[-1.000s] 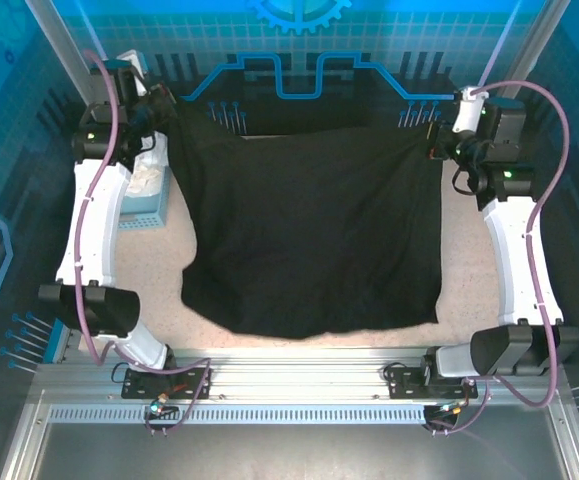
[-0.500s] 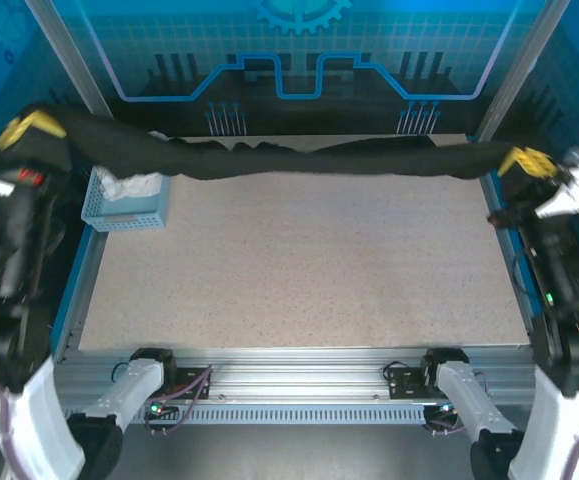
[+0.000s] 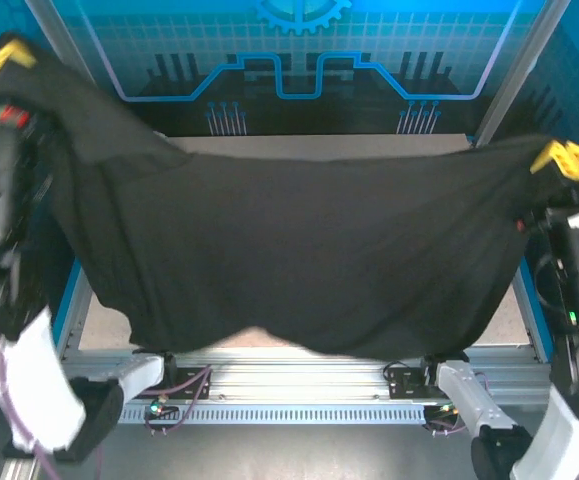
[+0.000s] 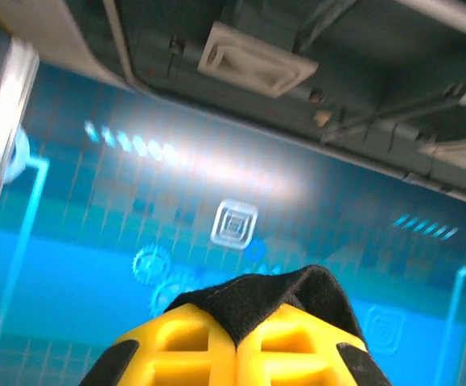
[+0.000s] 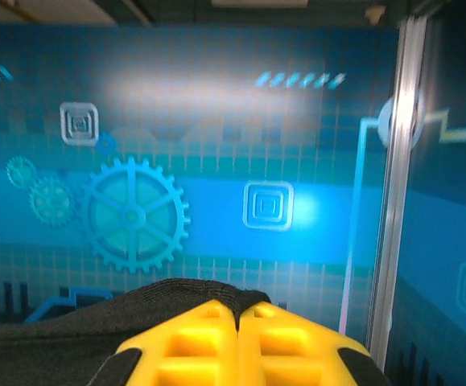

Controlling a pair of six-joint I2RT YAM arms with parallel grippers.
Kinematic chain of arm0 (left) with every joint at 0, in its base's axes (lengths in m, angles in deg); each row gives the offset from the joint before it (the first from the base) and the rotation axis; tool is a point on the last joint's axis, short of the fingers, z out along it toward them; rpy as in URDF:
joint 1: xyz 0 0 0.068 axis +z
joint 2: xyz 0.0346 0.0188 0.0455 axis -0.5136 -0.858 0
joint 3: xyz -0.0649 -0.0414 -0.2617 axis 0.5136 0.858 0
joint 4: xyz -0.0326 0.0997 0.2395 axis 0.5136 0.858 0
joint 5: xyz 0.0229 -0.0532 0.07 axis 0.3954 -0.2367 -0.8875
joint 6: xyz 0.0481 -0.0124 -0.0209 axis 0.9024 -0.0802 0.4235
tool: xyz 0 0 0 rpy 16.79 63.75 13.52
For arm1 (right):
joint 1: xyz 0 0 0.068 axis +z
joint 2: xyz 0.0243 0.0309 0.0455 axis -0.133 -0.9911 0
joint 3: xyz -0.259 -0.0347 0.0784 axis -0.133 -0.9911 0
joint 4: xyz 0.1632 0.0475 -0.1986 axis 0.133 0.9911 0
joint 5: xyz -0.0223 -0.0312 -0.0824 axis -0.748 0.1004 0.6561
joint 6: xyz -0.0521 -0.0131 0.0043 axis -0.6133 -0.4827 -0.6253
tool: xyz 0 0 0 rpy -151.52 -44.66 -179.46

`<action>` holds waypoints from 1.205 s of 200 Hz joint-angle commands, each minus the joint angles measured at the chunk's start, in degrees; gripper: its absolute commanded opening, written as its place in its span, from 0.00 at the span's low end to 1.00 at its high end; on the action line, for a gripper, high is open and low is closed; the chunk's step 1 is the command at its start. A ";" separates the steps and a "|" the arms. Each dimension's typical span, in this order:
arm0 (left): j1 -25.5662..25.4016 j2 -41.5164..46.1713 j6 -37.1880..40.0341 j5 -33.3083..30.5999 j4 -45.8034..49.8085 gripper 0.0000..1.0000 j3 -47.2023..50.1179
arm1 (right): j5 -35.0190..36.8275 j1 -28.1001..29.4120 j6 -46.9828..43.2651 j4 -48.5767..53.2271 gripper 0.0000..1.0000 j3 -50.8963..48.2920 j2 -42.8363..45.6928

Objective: Fold the inside-out t-shirt

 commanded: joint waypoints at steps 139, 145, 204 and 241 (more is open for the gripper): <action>-4.47 -69.73 -1.00 -1.84 -5.49 0.58 -23.62 | 4.73 2.68 4.73 -5.53 0.36 19.50 -77.34; -4.53 -67.77 -1.87 -1.87 -4.11 0.60 -21.10 | 4.77 2.81 4.46 -5.75 0.38 16.96 -75.72; -6.62 -33.86 -23.00 8.04 -23.17 0.68 38.99 | 1.22 3.75 12.35 -8.49 0.50 -26.74 -48.41; -12.34 -19.61 -28.92 12.96 -32.88 0.69 65.98 | 1.69 8.05 18.11 -8.57 0.51 -49.71 -34.79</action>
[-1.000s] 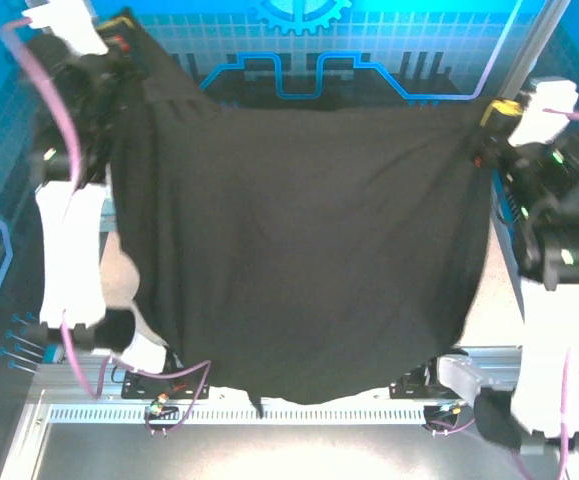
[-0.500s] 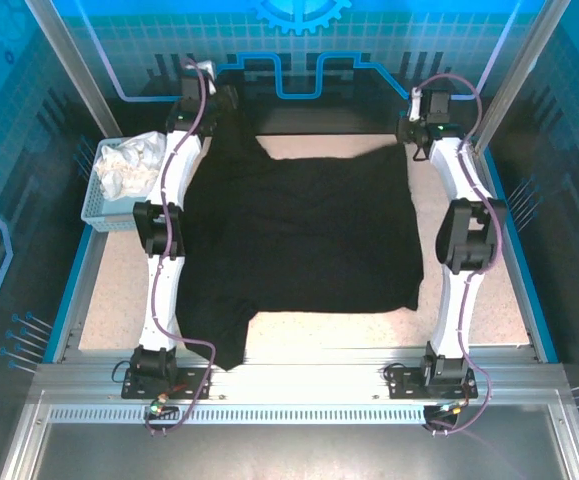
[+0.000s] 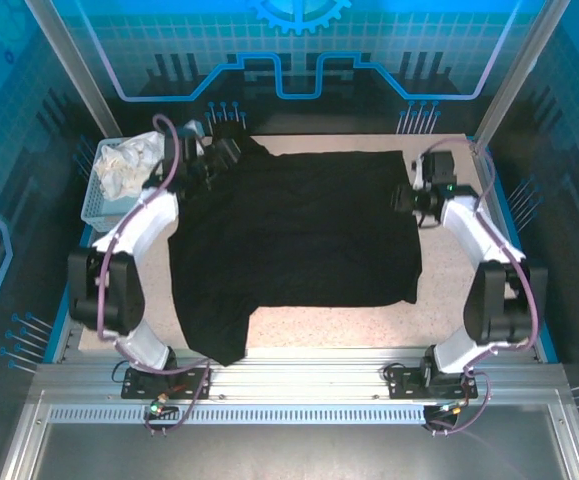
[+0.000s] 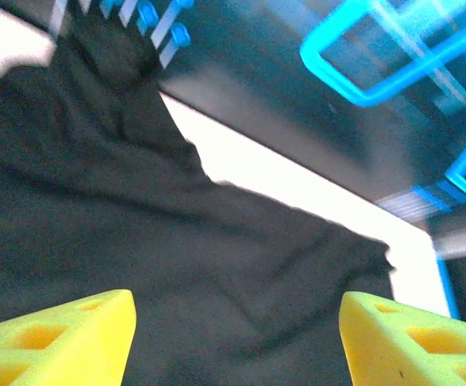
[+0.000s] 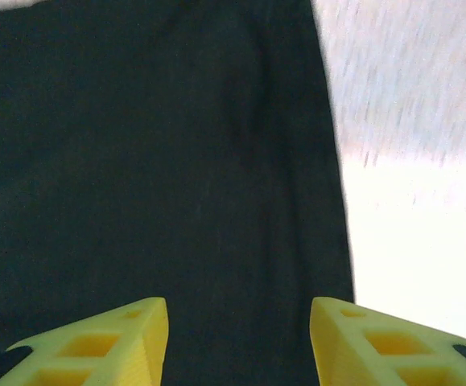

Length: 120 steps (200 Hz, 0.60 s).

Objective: Fold the inside-out t-shirt

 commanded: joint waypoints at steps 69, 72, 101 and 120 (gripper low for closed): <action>-29.68 10.90 18.31 -1.06 -12.04 0.73 27.75 | 6.51 2.73 12.24 4.69 0.54 -21.85 7.82; -30.83 10.41 19.42 -1.17 -13.28 0.73 28.09 | 6.91 2.55 12.58 4.83 0.54 -21.83 7.66; -38.65 3.53 27.79 -0.53 -18.12 0.73 25.55 | 8.86 1.18 12.52 6.83 0.54 -20.80 7.70; -42.43 -2.13 32.77 -0.79 -17.70 0.72 21.58 | 10.10 -0.47 11.48 7.94 0.54 -20.18 7.69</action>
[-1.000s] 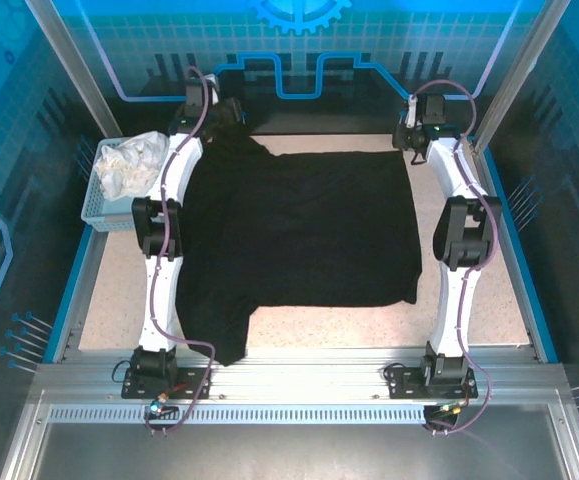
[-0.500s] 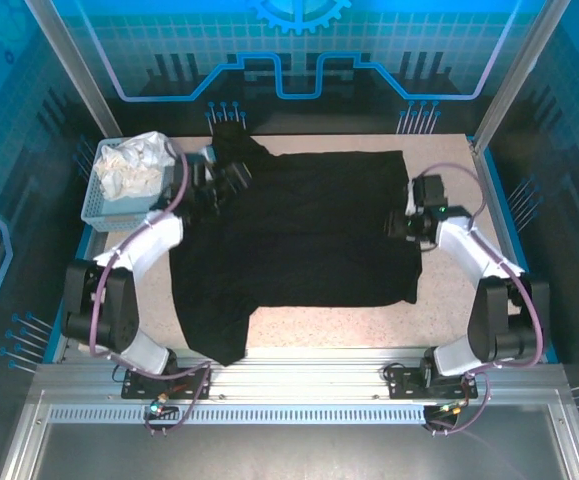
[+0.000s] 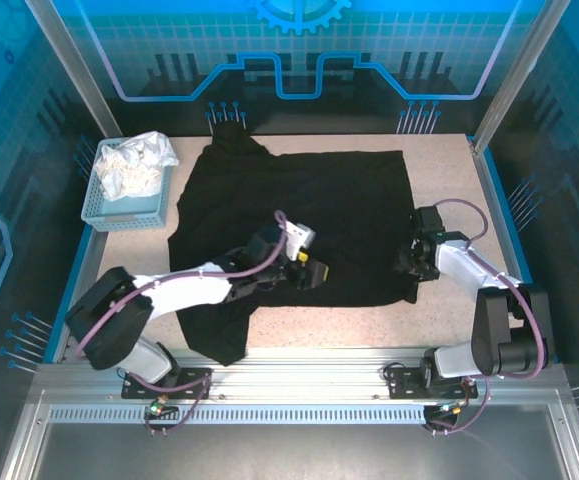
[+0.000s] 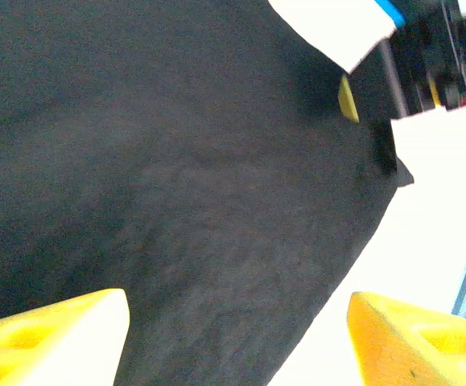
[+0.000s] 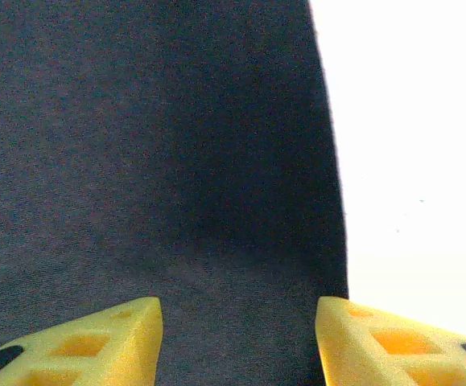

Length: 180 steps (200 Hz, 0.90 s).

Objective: Fold the inside-out t-shirt

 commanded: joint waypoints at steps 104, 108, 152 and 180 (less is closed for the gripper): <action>-11.15 -25.69 24.92 3.58 -4.49 0.71 -17.71 | -10.66 -6.13 -4.71 -0.02 0.13 3.95 -5.87; -11.15 -26.15 25.14 3.96 -4.59 0.71 -18.17 | -11.43 -6.12 -4.80 0.15 0.12 4.29 -5.86; -12.49 -30.93 29.89 4.27 -6.22 0.71 -22.49 | -14.20 -6.34 -6.24 1.34 0.10 5.78 -6.88; -13.55 -33.30 32.44 3.89 -7.85 0.70 -24.37 | -18.58 -6.53 -6.16 1.13 0.10 8.20 -8.50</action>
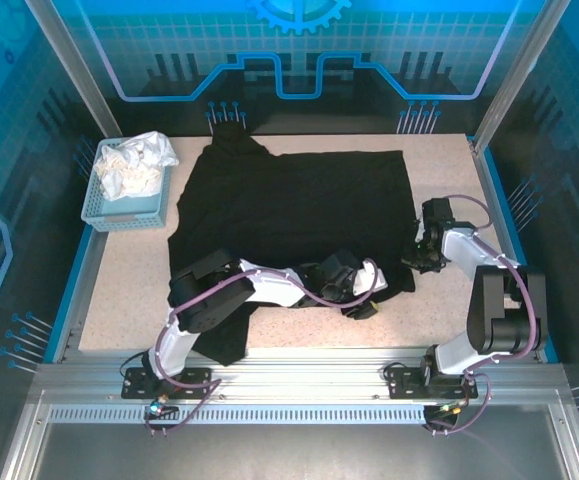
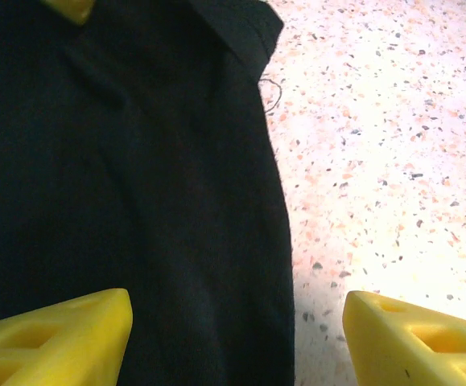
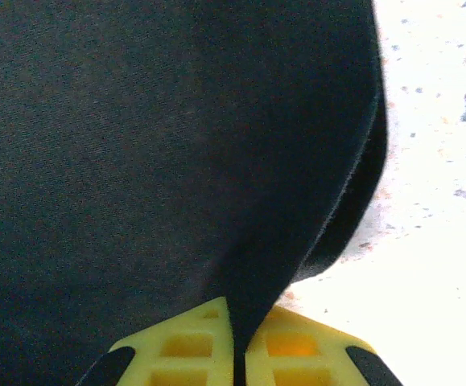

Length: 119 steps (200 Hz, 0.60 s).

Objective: Fold the inside-out t-shirt

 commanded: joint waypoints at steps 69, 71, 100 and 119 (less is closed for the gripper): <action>-3.53 -7.90 5.95 -6.19 -10.24 0.46 -4.86 | -9.30 -0.96 -0.93 1.33 0.10 6.83 -6.49; -3.53 -8.04 5.77 -6.31 -10.56 0.44 -4.74 | -9.41 -0.97 -0.98 1.35 0.10 6.92 -6.57; -3.44 -8.01 1.51 -6.60 -14.19 0.24 -3.77 | -10.25 -1.05 -0.85 1.78 0.13 8.26 -6.95; -2.84 -6.95 -2.45 -4.88 -15.38 0.11 -2.58 | -9.55 -1.21 -1.19 2.79 0.21 8.73 -6.26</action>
